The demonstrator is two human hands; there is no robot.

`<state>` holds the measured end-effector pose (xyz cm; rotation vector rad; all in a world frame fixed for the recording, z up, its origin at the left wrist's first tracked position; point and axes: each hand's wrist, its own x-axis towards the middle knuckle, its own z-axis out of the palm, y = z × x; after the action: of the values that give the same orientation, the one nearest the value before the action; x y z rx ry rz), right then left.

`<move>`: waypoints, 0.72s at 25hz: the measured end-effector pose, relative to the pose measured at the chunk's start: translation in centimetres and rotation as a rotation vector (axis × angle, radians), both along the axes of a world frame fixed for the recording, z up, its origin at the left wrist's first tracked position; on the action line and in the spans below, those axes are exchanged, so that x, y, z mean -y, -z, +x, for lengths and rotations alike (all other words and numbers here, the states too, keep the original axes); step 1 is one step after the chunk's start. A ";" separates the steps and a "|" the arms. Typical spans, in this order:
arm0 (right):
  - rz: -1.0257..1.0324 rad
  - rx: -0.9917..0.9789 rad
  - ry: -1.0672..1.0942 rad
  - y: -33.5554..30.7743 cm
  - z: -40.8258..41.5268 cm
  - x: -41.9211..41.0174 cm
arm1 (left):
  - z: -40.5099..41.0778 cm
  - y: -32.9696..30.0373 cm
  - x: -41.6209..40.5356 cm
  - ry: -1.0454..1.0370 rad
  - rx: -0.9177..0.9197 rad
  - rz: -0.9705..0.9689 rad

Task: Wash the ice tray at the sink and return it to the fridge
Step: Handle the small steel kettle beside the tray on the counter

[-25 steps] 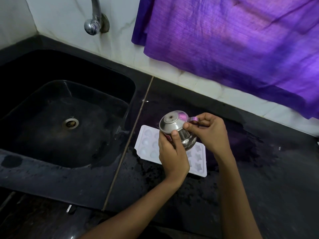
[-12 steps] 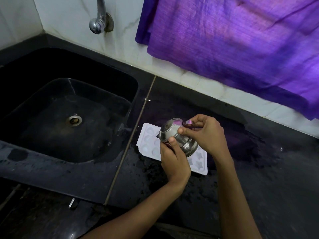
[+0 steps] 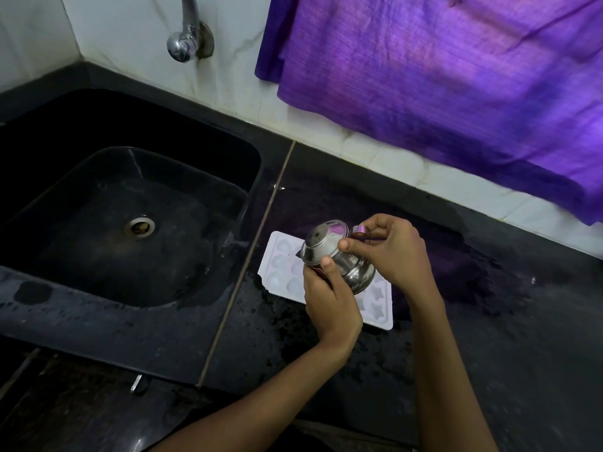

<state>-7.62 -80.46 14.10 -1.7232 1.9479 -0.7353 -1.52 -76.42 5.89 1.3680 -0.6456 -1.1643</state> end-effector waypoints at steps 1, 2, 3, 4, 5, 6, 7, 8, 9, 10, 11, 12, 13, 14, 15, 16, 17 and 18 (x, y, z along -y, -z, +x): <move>0.002 0.010 -0.001 0.0 0.0 -0.1 | 0.0 0.0 0.0 -0.002 0.001 -0.006; 0.003 0.030 0.001 0.0 0.0 -0.2 | 0.0 -0.1 -0.1 -0.007 0.008 -0.015; 0.006 0.062 0.005 0.1 -0.1 -0.3 | 0.0 -0.1 -0.1 -0.013 0.022 -0.023; 0.012 0.099 0.012 0.2 -0.2 -0.4 | 0.1 -0.1 -0.1 -0.019 0.040 -0.031; 0.019 0.140 0.021 0.3 -0.2 -0.6 | 0.1 -0.2 -0.1 -0.026 0.058 -0.043; 0.023 0.186 0.029 0.3 -0.3 -0.8 | 0.1 -0.3 -0.2 -0.033 0.072 -0.060; 0.021 0.235 0.034 0.4 -0.4 -1.0 | 0.1 -0.3 -0.3 -0.037 0.085 -0.078; 0.013 0.281 0.038 0.5 -0.4 -1.2 | 0.1 -0.4 -0.4 -0.041 0.097 -0.093; 0.004 0.316 0.039 0.7 -0.5 -1.4 | 0.0 -0.5 -0.5 -0.045 0.107 -0.103; -0.003 0.338 0.036 0.7 -0.6 -1.6 | -0.1 -0.6 -0.7 -0.051 0.111 -0.107; -0.003 0.345 0.030 0.7 -0.7 -1.7 | -0.2 -0.7 -0.9 -0.059 0.108 -0.106; 0.000 0.337 0.020 0.6 -0.7 -1.8 | -0.3 -0.7 -1.1 -0.065 0.097 -0.103; 0.005 0.320 0.007 0.4 -0.7 -1.9 | -0.5 -0.8 -1.4 -0.073 0.086 -0.100; 0.012 0.299 -0.009 0.3 -0.7 -1.9 | -0.7 -0.7 -1.6 -0.081 0.074 -0.093; 0.019 0.279 -0.020 0.2 -0.7 -2.0 | -0.8 -0.7 -1.9 -0.086 0.061 -0.078; 0.028 0.256 -0.026 0.2 -0.6 -2.1 | -1.0 -0.6 -2.0 -0.093 0.046 -0.057; 0.037 0.231 -0.031 0.1 -0.5 -2.2 | -1.1 -0.5 -2.1 -0.099 0.036 -0.030; 0.044 0.206 -0.034 0.1 -0.4 -2.2 | -1.1 -0.4 -2.2 -0.099 0.024 -0.003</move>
<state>-8.01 -78.24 14.01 -1.5840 1.7787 -0.8171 -2.63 -74.23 6.33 1.3976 -0.5893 -1.0693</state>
